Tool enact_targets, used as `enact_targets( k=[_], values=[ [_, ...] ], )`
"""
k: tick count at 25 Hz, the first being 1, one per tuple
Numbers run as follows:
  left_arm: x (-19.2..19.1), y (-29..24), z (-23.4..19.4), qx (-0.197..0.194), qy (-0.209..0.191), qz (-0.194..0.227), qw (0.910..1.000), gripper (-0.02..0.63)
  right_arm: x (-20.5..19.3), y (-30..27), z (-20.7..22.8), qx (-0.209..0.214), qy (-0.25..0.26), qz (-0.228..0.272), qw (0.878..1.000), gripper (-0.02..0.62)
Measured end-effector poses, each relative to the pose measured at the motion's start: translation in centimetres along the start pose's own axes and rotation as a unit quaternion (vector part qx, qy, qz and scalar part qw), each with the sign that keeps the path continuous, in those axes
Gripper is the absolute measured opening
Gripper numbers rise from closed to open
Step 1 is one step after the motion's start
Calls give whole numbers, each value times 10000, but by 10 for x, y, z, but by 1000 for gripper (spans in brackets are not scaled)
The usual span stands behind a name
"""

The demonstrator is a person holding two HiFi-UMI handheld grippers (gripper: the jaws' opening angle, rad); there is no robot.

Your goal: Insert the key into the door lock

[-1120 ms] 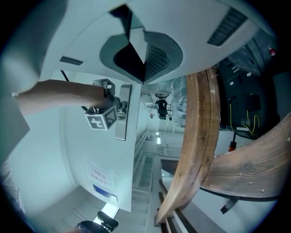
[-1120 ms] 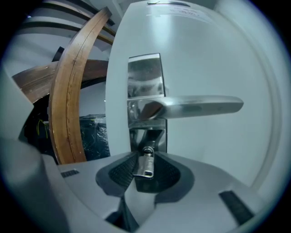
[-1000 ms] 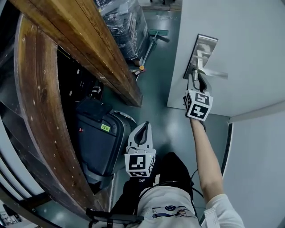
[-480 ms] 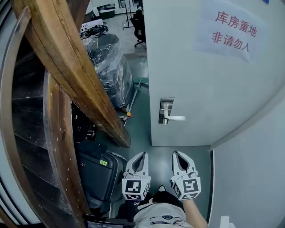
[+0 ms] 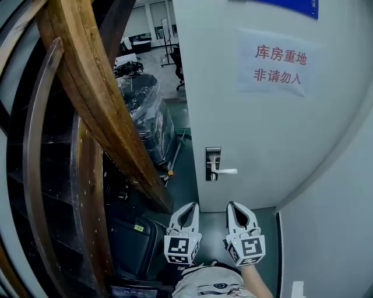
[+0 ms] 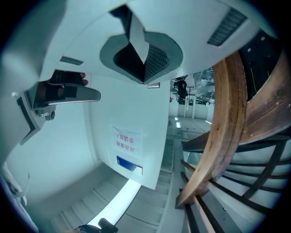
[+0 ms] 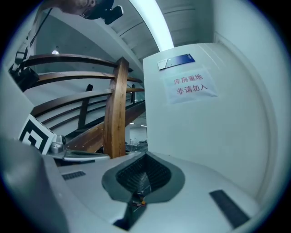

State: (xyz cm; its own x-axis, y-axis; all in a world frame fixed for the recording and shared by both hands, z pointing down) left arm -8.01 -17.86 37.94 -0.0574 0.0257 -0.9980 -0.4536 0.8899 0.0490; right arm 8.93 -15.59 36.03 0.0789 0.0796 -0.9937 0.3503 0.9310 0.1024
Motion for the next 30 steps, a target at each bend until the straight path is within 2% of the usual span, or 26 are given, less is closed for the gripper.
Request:
enact_targets(
  k=[13,30],
  values=[
    [12,-8,0,-60,-61,170,9998,5,10,-7,-5,115,94,93,9998,6],
    [9,-16,3,-184,-29,172,9997,5,4,-10,-2,75,54,43,9999,6]
  ],
)
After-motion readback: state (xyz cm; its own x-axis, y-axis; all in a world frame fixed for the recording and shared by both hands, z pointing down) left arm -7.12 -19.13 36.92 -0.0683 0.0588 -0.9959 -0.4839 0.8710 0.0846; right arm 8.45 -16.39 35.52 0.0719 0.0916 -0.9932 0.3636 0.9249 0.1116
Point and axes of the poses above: the fingertips, and each gripper's own axes: y backward along the fingers, z to its right, x out of its top, the point moved 7 cm from there along y, backward along the fingers, and after that the axes turned 7 degrees about z, right-handed, at the moved point
